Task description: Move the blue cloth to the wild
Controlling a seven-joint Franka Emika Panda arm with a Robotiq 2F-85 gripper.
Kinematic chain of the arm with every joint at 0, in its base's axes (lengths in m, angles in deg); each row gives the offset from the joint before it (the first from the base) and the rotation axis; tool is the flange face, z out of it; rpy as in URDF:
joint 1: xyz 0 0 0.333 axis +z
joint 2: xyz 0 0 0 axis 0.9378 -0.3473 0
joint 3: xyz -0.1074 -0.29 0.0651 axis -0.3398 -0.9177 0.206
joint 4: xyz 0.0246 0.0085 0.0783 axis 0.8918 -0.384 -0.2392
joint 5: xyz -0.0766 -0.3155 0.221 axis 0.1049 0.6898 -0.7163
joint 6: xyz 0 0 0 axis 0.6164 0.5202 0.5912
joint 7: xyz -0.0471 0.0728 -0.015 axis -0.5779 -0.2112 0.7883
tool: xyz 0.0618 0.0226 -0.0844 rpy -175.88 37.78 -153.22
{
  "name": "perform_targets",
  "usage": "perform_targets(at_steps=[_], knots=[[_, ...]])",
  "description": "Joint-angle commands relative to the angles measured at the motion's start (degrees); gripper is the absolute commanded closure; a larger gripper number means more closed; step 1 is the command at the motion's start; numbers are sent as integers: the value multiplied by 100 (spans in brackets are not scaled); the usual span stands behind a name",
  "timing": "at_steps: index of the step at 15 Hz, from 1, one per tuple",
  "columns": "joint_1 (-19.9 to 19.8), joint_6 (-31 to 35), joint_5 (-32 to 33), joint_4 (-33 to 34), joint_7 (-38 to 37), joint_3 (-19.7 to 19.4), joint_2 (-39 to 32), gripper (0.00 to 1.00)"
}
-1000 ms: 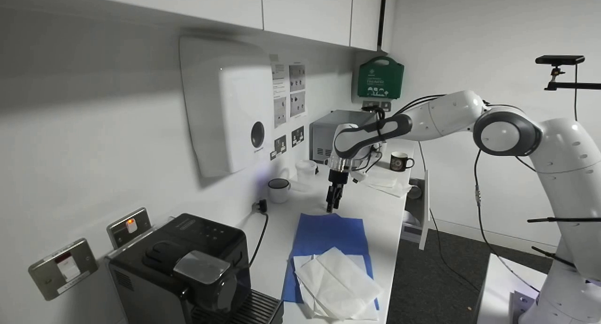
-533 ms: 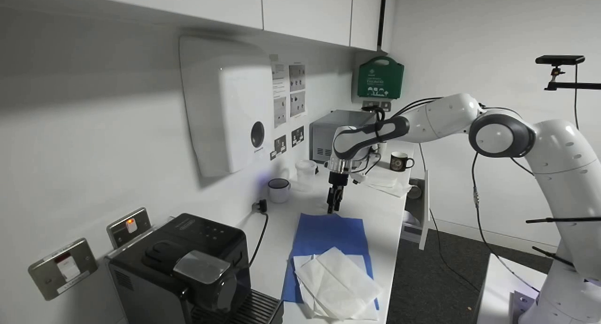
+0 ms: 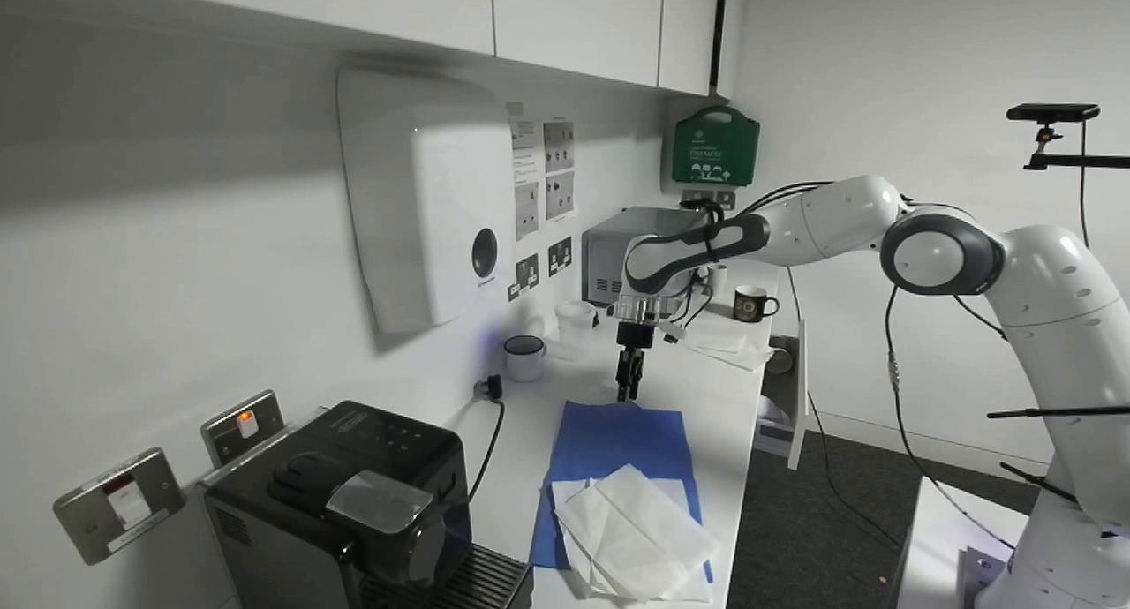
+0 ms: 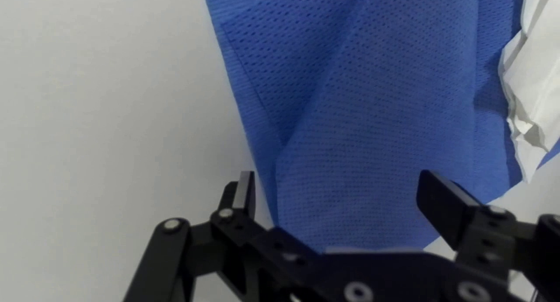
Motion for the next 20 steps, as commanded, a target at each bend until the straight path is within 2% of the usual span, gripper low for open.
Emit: perform_targets(at_steps=[1,7,8,9,15,18,20], knots=[[-208,-301,-242,227,259,183,-136,0],[-237,-326,-339,245,260,213,-273,0],[-244,-308,-342,211,251,211,-269,11],[-243,-303,-328,197,229,199,-264,26],[-269,-295,-324,168,222,192,-242,73],[-288,-286,-319,149,208,182,-204,95],[-287,-277,-306,136,186,175,-171,100]])
